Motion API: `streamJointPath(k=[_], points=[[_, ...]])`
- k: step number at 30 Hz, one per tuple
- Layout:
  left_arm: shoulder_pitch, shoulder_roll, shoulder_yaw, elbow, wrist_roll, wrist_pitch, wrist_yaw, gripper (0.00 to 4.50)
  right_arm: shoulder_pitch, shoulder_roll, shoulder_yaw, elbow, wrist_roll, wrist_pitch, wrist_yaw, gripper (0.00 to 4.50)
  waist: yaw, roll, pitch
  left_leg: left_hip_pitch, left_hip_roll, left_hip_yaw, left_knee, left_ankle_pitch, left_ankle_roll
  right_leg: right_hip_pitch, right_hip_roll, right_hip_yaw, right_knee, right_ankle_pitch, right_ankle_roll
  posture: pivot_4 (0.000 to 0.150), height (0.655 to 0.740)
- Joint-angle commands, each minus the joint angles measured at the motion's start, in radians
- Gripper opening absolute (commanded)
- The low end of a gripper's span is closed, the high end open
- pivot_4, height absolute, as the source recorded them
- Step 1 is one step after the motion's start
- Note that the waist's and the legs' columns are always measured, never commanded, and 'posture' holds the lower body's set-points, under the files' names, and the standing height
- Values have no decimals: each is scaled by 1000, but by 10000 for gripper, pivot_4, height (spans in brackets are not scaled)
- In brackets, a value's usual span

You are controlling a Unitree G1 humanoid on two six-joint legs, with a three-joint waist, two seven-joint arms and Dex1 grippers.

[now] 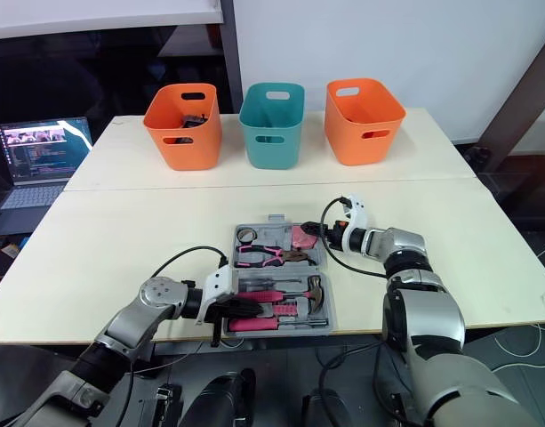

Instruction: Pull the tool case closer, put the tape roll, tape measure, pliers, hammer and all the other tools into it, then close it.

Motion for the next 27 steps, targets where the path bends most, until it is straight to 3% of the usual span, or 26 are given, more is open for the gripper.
streamJointPath(k=[1,7,14,19,27], points=[[29,25,-31,56,66,36,33,0,-10,29,0,39,-2,-11,39,44427,0,0,0,0,0,0,0,0,0,0,0,0,0,0,0,1500,7400],[51,15,-12,32,31,64,49,0,-18,26,-76,46,64,-4,132,44427,-3,1,-1,0,0,0,-1,0,0,0,0,1,0,0,0,1500,7400],[47,0,9,7,15,85,72,0,12,3,-61,-49,76,36,266,44427,-1,1,-1,0,0,1,-1,0,0,-1,-1,2,0,0,0,1500,7400],[42,-4,34,-3,-9,87,76,0,65,-13,-42,-241,110,110,314,44427,0,1,0,-1,0,1,-1,0,-1,-2,-1,2,0,0,0,1500,7400],[55,3,82,-105,-98,137,63,0,217,-53,-35,-694,244,318,288,44427,3,2,0,-5,0,0,-1,-1,-1,-6,-2,2,0,0,0,1500,7400]])
